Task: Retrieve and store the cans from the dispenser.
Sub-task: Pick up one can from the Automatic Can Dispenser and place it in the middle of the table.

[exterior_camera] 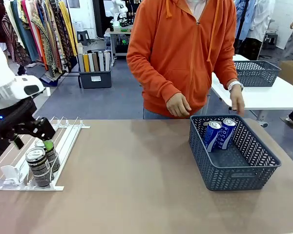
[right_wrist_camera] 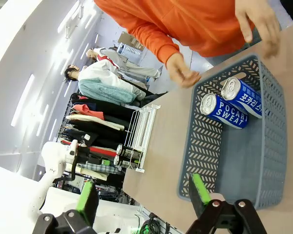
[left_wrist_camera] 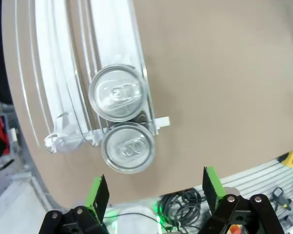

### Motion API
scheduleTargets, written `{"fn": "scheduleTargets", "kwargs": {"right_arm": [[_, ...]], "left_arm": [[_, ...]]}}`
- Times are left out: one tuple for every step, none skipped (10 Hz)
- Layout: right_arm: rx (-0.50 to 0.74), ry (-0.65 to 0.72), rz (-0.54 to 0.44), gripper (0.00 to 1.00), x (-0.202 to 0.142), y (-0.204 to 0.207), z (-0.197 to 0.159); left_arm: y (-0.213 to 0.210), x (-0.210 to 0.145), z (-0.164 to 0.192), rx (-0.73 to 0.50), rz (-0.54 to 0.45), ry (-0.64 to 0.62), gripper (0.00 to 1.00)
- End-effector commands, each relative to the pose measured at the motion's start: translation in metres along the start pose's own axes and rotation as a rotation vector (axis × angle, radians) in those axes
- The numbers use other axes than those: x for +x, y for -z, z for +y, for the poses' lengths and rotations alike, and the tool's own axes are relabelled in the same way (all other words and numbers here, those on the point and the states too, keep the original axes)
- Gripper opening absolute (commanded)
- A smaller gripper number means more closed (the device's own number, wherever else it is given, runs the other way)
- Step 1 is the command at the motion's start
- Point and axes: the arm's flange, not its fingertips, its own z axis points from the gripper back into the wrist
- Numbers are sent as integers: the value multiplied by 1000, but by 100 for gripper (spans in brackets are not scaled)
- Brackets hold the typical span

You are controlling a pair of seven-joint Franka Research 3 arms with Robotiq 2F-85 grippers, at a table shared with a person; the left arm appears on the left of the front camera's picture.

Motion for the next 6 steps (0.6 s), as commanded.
{"fn": "scheduleTargets", "kwargs": {"right_arm": [[23,-10,-25,100,3,3,2],[23,-10,-25,100,3,3,2],[23,-10,-25,100,3,3,2],[23,-10,-25,100,3,3,2],[23,-10,-25,100,3,3,2],[23,-10,-25,100,3,3,2]], "left_arm": [[14,7,7,30,-11,-85,100],[29,12,11,25,2,-96,100],[43,14,16,34,24,-114,100],[54,16,21,8,59,-125,100],[62,17,24,15,94,-131,100],[67,17,26,5,108,-139,100]]}}
